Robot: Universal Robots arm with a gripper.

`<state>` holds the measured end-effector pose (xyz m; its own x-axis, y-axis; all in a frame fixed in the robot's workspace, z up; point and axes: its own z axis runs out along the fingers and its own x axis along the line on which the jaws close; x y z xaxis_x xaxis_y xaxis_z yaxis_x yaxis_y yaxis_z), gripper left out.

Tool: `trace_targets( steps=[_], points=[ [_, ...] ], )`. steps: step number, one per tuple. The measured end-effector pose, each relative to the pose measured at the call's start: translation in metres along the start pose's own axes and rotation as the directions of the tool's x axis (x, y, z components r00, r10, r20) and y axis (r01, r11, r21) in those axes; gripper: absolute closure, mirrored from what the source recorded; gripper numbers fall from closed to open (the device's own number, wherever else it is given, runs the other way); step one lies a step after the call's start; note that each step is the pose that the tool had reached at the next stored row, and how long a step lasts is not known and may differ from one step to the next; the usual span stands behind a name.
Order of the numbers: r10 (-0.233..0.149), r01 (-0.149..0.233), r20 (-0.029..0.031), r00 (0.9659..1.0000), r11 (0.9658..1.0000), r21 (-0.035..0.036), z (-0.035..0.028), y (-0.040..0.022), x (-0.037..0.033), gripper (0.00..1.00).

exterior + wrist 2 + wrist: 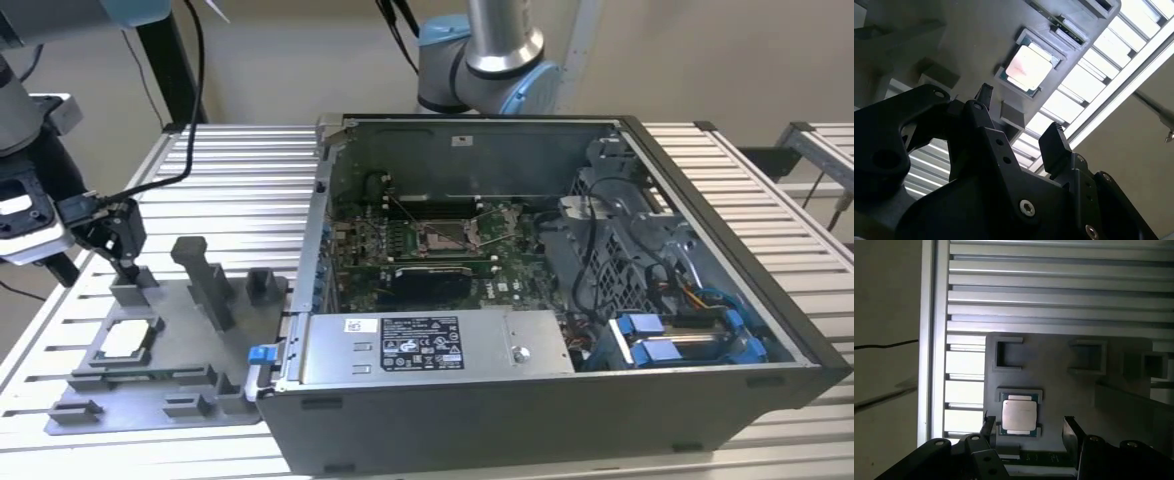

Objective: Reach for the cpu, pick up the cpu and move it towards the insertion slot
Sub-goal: 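Pick up the cpu and move it towards the insertion slot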

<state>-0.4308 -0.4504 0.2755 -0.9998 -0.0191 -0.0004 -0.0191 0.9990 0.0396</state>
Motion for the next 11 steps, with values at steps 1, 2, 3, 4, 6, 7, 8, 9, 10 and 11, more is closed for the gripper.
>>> trace_targets(
  steps=[1, 2, 3, 4, 6, 7, 8, 9, 10, 11],
  points=[
    [0.0, 0.0, 0.0, 1.0, 1.0, 0.0, 0.0, 0.0, 0.0, 0.0],
    [0.0, 0.0, 0.0, 1.0, 1.0, 0.0, 0.0001, 0.0, 0.0, 0.0],
    [0.0, 0.0, 0.0001, 1.0, 1.0, -0.0001, 0.0003, 0.0, 0.0, 0.0],
    [0.0, 0.0, 0.0002, 1.0, 1.0, -0.0001, 0.0006, 0.0, 0.0, 0.0],
    [0.0, 0.0, 0.0002, 1.0, 1.0, -0.0002, 0.0015, 0.0, 0.0, 0.0],
    [0.0, 0.0, 0.0001, 1.0, 1.0, -0.0001, 0.002, -0.0001, 0.0, 0.0],
    [0.0, 0.0, 0.0001, 1.0, 1.0, 0.0, 0.0026, -0.0001, 0.0, 0.0],
    [0.0, 0.0, 0.0001, 1.0, 1.0, -0.0001, 0.0032, -0.0001, 0.0, 0.0],
    [0.0, 0.0, 0.0001, 1.0, 1.0, -0.0001, 0.0038, -0.0001, 0.0, 0.0],
    [0.0, 0.0, 0.0001, 1.0, 1.0, 0.0, 0.0044, -0.0002, 0.0, 0.0]
  ],
)
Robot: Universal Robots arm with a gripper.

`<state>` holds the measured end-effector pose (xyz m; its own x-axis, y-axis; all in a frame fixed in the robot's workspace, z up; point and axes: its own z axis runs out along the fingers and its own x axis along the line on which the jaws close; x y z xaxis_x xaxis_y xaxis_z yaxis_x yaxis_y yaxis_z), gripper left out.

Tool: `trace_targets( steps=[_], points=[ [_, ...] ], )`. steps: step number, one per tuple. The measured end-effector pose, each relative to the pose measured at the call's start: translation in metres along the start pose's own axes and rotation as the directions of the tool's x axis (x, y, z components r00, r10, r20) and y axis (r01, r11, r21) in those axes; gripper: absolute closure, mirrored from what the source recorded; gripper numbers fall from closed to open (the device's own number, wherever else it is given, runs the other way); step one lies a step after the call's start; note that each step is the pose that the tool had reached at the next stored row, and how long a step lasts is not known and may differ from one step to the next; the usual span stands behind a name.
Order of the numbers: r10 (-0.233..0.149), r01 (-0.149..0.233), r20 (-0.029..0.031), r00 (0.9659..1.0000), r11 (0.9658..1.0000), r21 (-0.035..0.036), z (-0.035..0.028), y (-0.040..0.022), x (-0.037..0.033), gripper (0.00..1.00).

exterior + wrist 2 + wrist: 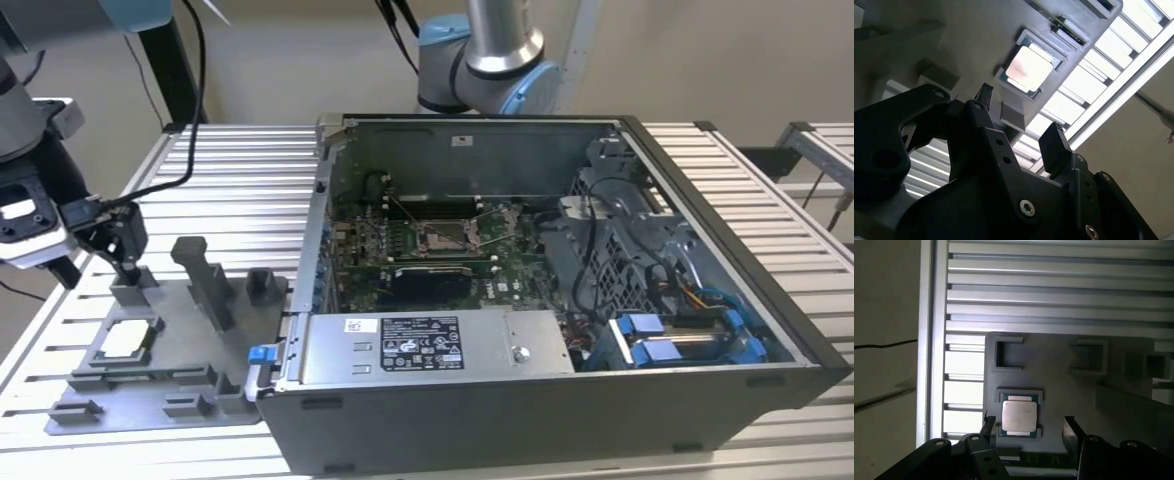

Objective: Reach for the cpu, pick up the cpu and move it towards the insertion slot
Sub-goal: 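Pick up the cpu and move it towards the insertion slot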

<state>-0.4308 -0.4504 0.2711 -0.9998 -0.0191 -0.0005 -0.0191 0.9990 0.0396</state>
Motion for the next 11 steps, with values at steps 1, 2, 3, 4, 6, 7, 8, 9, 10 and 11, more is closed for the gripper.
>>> trace_targets(
  steps=[1, 2, 3, 4, 6, 7, 8, 9, 10, 11],
  points=[
    [0.0, 0.0, 0.0001, 1.0, 1.0, 0.0, 0.0006, 0.0, 0.0, 0.0],
    [0.0, 0.0, 0.0001, 1.0, 1.0, 0.0, 0.0013, 0.0, 0.0, 0.0],
    [0.0, 0.0, 0.0, 1.0, 1.0, 0.0, 0.0019, -0.0001, 0.0, 0.0],
    [0.0, 0.0, -0.0001, 1.0, 1.0, 0.0, 0.0025, -0.0001, 0.0, 0.0],
    [0.0, 0.0, -0.0001, 1.0, 1.0, 0.0001, 0.0035, -0.0002, 0.0, 0.0],
    [0.0, 0.0, -0.0001, 1.0, 1.0, 0.0, 0.004, -0.0002, 0.0001, 0.0],
    [0.0, 0.0, 0.0, 1.0, 1.0, 0.0, 0.0045, -0.0003, 0.0001, 0.0],
    [0.0, 0.0, -0.0001, 1.0, 1.0, 0.0, 0.005, -0.0005, 0.0001, 0.0],
    [0.0, 0.0, -0.0002, 1.0, 1.0, 0.0001, 0.0055, -0.0007, 0.0001, 0.0],
    [0.0, 0.0, -0.0002, 1.0, 1.0, 0.0001, 0.0061, -0.0011, 0.0, 0.0]
  ],
)
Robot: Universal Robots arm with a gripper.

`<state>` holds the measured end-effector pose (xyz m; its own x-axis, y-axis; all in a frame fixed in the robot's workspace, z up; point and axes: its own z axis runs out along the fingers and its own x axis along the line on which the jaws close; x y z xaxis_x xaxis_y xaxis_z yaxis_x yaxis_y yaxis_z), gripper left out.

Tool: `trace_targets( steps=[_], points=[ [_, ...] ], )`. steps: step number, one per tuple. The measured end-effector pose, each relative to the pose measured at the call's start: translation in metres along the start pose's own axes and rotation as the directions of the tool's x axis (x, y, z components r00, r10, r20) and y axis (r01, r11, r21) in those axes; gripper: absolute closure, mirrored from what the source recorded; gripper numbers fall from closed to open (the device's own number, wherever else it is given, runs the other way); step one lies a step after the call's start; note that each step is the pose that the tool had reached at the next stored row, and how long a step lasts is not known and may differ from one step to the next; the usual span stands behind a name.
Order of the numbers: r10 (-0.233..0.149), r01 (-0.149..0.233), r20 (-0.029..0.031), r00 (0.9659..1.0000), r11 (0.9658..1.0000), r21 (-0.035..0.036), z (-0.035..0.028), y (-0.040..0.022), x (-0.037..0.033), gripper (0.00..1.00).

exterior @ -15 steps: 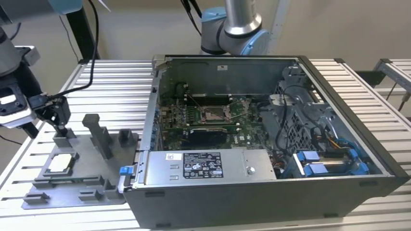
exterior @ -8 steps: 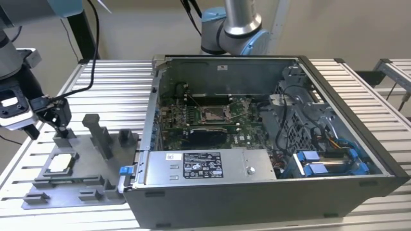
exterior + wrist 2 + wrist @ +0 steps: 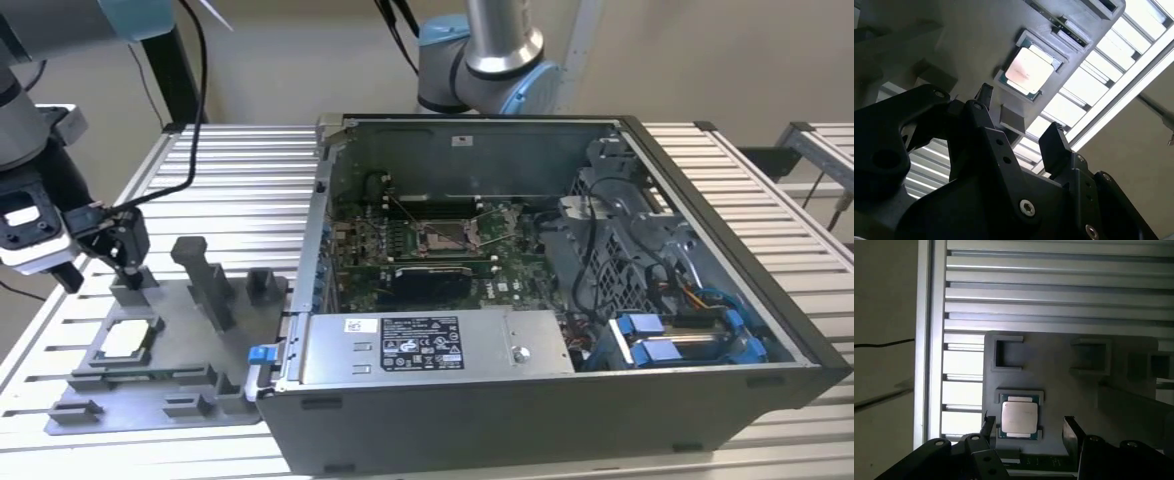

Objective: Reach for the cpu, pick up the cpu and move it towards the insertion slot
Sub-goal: 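Pick up the cpu and move it towards the insertion slot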

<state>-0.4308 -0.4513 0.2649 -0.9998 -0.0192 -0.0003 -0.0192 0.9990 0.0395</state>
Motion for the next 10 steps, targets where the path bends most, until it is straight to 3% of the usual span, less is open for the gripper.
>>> trace_targets(
  steps=[10],
  points=[
    [0.0, 0.0, 0.0001, 1.0, 1.0, -0.0001, 0.0064, -0.0082, 0.0009, 0.0]
  ],
)
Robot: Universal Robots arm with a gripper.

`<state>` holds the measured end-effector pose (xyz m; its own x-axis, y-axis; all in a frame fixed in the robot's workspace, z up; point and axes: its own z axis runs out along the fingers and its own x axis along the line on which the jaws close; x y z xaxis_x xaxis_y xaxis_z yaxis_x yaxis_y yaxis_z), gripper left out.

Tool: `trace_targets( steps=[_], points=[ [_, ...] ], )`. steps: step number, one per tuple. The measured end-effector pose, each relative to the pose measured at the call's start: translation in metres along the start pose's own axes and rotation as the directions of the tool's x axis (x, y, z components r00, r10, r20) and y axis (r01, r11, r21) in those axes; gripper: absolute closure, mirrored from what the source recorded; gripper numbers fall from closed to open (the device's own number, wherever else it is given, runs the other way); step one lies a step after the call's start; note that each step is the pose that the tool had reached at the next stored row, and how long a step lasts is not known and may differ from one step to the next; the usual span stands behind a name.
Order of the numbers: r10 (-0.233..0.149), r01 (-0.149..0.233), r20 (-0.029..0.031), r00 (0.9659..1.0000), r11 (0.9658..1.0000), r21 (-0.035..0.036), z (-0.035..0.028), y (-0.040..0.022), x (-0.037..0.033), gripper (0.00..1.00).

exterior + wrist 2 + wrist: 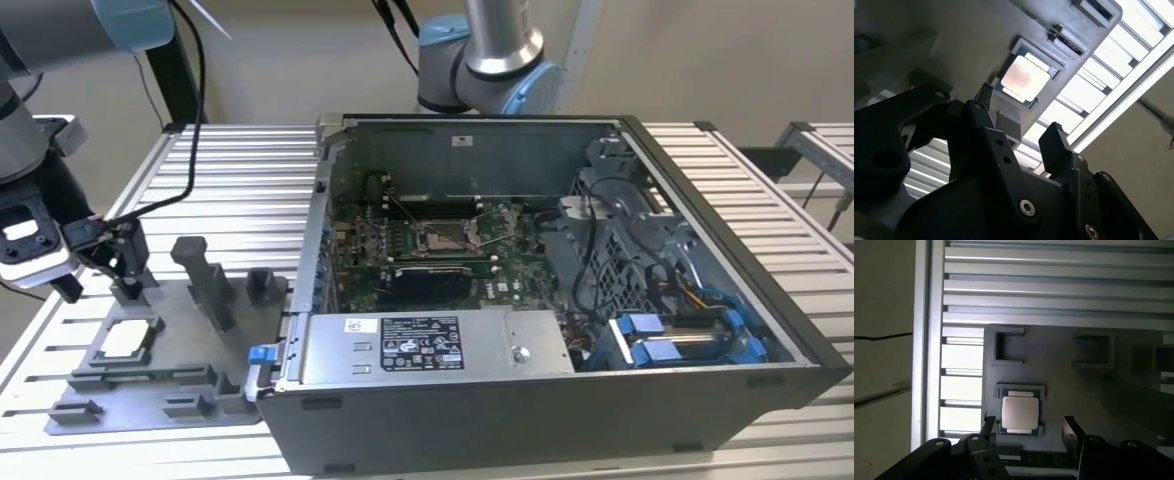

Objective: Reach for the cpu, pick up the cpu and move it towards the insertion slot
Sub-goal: 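Pick up the cpu and move it towards the insertion slot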

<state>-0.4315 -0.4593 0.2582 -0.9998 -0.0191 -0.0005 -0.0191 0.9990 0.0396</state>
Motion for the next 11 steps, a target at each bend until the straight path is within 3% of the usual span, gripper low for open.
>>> trace_targets(
  steps=[11],
  points=[
    [0.0, 0.0, 0.0, 1.0, 1.0, 0.0, 0.0074, -0.0042, 0.0005, 0.0]
  ],
)
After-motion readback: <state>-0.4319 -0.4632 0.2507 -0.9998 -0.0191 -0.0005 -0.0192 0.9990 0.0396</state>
